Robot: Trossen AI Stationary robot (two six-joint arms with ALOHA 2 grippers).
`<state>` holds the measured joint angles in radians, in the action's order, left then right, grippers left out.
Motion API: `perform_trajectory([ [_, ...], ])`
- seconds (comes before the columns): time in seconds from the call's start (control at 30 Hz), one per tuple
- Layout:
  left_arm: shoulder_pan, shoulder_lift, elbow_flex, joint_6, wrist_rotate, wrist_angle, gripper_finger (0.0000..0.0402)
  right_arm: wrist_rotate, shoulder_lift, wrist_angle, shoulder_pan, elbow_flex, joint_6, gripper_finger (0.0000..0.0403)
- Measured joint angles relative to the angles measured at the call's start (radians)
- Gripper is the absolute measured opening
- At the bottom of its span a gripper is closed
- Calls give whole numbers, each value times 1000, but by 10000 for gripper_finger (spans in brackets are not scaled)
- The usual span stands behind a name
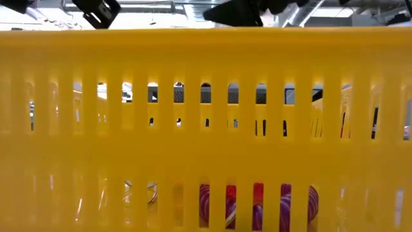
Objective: Pick & Place Office Desk Supplies
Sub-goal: Put the red rubber band into the red bin
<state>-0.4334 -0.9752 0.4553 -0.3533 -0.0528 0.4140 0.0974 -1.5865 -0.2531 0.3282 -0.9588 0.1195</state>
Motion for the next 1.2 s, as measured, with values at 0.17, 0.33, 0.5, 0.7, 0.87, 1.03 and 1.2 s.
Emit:
perform_trajectory([
  [0.17, -79, 0, 78, 16, 5, -156, 218, 0, 0, 9, 0, -30, 1, 240],
  [0.33, -141, -15, 175, 31, 93, -505, 218, 4, 11, -37, -10, -30, 23, 240],
  [0.5, -152, -66, 229, 5, 98, -729, 218, 7, 11, -56, -37, -30, 69, 240],
  [0.7, -159, -186, 254, 6, 28, -847, 218, 30, 11, -55, -49, -30, 91, 240],
  [0.87, -161, -313, 254, 66, -21, -875, 218, 67, 11, -69, -47, -30, 91, 240],
  [1.03, -163, -415, 254, 146, -24, -875, 218, 69, 10, -72, -47, -30, 111, 240],
  [1.2, -163, -459, 254, 161, -41, -840, 218, 87, 10, -71, -38, -30, 144, 240],
])
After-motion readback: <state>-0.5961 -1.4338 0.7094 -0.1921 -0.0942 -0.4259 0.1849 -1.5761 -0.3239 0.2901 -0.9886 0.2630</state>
